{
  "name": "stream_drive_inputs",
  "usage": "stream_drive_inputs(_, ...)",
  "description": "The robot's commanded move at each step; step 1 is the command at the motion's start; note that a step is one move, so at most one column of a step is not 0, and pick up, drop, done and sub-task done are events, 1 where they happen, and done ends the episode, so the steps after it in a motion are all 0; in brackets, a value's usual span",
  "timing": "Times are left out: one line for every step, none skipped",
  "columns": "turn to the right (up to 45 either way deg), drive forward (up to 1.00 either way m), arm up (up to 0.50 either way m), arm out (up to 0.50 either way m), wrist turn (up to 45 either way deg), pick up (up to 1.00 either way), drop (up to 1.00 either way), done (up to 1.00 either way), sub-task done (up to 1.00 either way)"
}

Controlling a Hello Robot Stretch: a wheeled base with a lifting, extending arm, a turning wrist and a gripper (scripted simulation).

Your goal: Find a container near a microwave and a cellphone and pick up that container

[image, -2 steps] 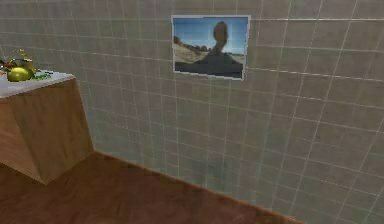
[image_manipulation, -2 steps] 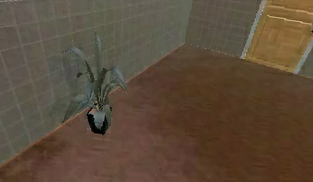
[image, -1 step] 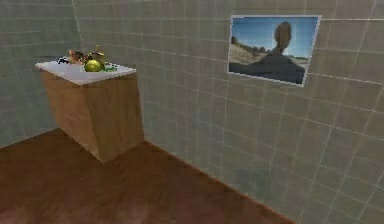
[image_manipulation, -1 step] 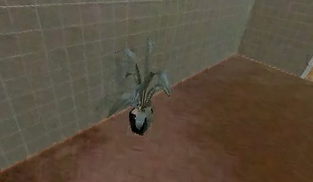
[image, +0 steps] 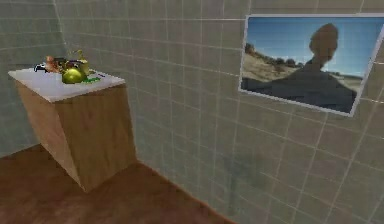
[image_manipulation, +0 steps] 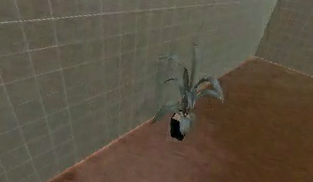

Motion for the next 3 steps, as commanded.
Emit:
stream_drive_inputs(-6.0,0.00,0.00,0.00,0.0,0.00,0.00,0.00,0.00)
stream_drive_inputs(0.0,0.15,0.00,0.00,0.0,0.00,0.00,0.00,0.00)
stream_drive_inputs(-42.0,0.00,0.00,0.00,0.0,0.00,0.00,0.00,0.00)
